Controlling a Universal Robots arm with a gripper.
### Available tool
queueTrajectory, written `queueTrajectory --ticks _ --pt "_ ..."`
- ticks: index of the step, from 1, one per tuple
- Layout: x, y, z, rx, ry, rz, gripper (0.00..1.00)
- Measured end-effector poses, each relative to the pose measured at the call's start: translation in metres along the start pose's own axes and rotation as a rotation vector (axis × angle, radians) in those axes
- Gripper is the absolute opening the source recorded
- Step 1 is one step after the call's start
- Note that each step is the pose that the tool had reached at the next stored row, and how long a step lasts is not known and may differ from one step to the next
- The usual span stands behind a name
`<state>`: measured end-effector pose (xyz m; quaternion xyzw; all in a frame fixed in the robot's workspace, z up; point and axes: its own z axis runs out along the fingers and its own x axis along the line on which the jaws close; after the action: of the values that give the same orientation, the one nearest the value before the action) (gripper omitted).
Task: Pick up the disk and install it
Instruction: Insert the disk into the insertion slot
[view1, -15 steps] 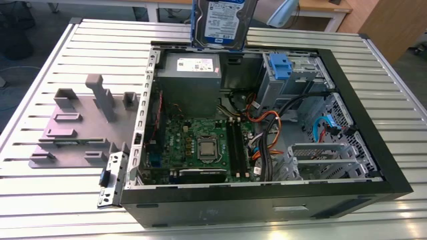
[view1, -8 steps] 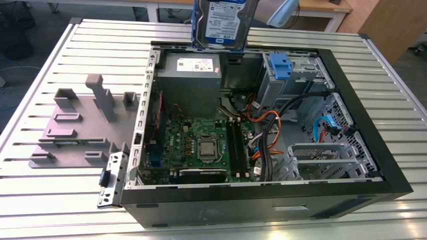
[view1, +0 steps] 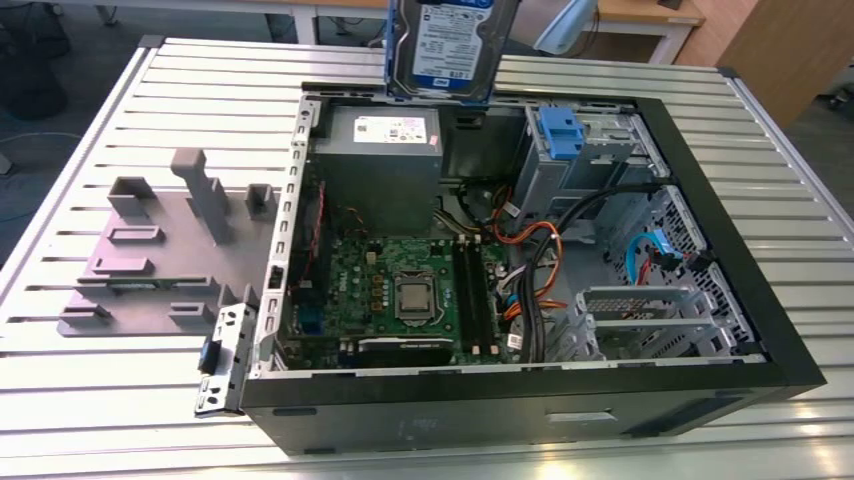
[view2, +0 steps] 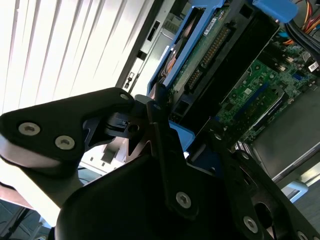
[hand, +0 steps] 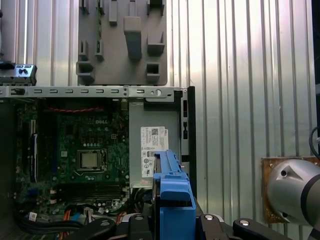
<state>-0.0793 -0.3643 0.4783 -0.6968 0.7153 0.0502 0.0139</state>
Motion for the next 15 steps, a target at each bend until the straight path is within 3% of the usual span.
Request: queueTrajectory --ticks 15 --pt "0.0026 -0.0032 -0.0004 0.0000 0.0000 0.000 0.37"
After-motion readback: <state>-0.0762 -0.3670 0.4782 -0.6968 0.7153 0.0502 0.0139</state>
